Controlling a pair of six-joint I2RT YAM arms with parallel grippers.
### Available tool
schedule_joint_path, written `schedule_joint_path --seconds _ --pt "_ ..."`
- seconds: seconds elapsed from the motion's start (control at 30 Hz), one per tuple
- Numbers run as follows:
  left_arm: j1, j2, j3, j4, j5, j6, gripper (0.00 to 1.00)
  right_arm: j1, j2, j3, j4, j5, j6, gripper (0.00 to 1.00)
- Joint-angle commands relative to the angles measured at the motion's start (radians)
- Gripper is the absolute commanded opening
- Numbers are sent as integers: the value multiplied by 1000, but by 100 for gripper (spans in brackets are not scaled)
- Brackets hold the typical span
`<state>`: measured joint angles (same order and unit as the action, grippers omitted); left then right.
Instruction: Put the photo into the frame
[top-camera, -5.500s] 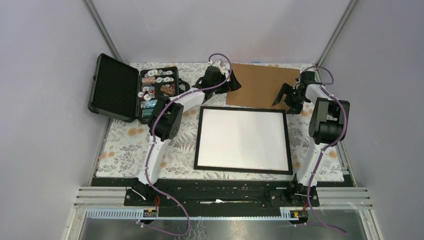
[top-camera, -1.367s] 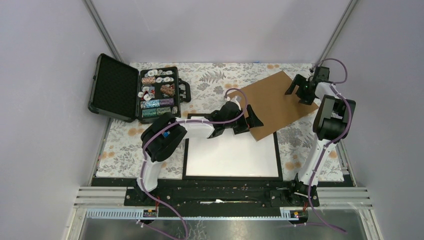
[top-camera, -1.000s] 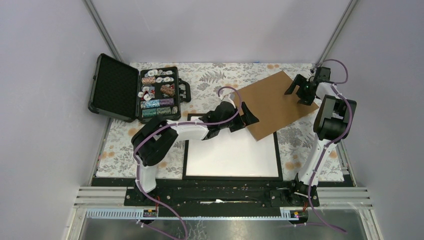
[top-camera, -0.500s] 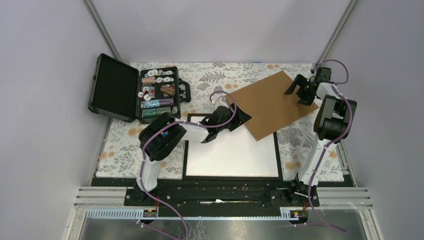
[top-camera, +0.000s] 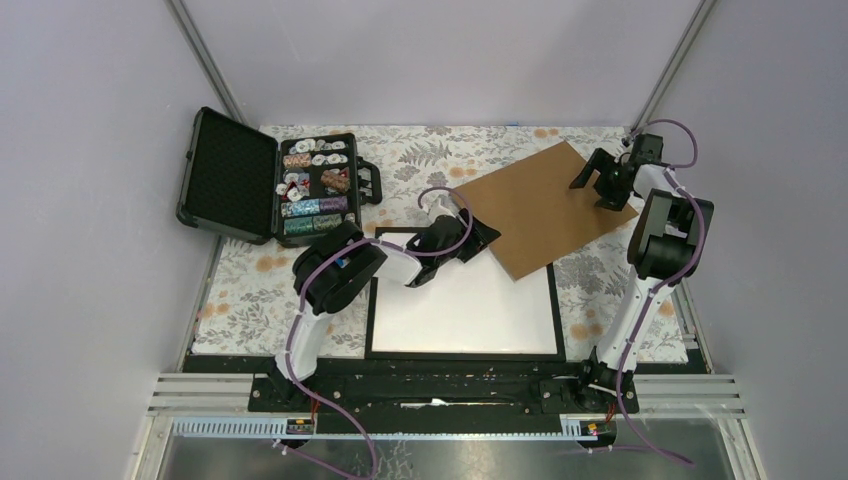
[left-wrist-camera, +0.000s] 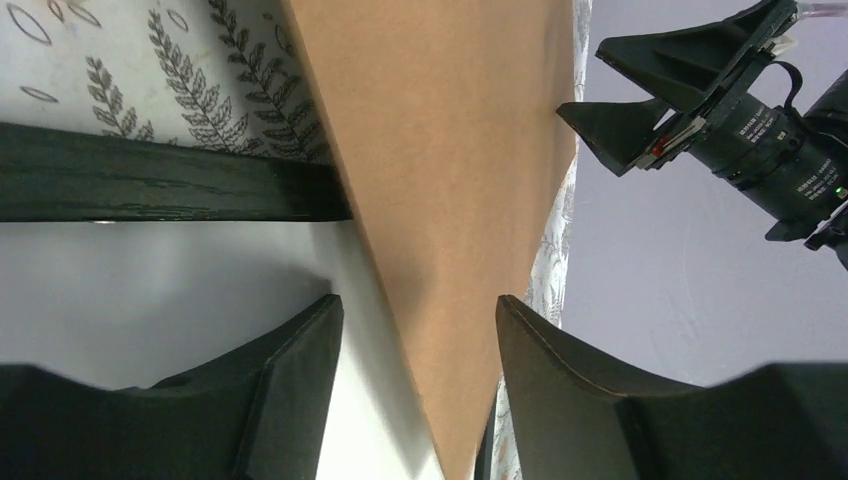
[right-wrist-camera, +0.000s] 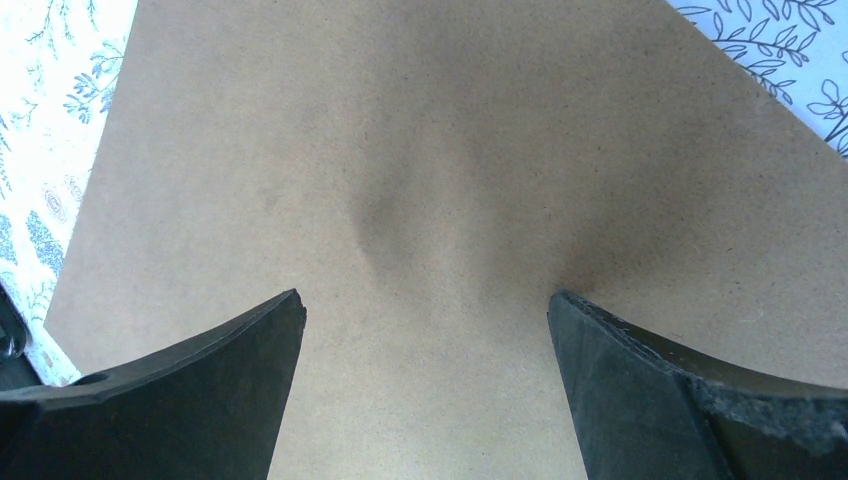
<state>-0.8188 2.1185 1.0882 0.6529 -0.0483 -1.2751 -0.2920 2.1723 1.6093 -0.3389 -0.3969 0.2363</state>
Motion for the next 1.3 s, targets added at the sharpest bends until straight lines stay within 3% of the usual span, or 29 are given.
schedule_joint_path --seconds 0.0,0.23,0.33,0.53,0.63,0.7,0.73,0.93,1.07,1.27 --pt "-20 33 49 97 -13 -33 61 11 69 -29 -115 -11 8 100" --pt "-31 24 42 103 -37 -17 60 11 71 -27 -115 -15 7 100" --pt "-24 74 93 129 8 -41 46 11 67 -32 -117 -5 -1 100" --pt "-10 90 141 108 29 -25 33 10 57 -35 -123 8 -14 100" --pt "9 101 158 108 72 -17 15 10 35 -42 -131 4 -32 100" --pt "36 110 197 96 180 -5 0 10 -10 -57 -156 26 -58 100" --pt "57 110 223 81 242 6 0 10 -45 -67 -163 45 -64 100" --pt "137 -37 192 -114 578 113 0 12 -346 -166 -127 -9 -35 100" --pt "188 -240 108 -387 737 268 0 60 -479 -205 -97 -32 7 100" --pt "302 -500 -78 -790 795 505 0 164 -571 -242 -162 -33 9 100"
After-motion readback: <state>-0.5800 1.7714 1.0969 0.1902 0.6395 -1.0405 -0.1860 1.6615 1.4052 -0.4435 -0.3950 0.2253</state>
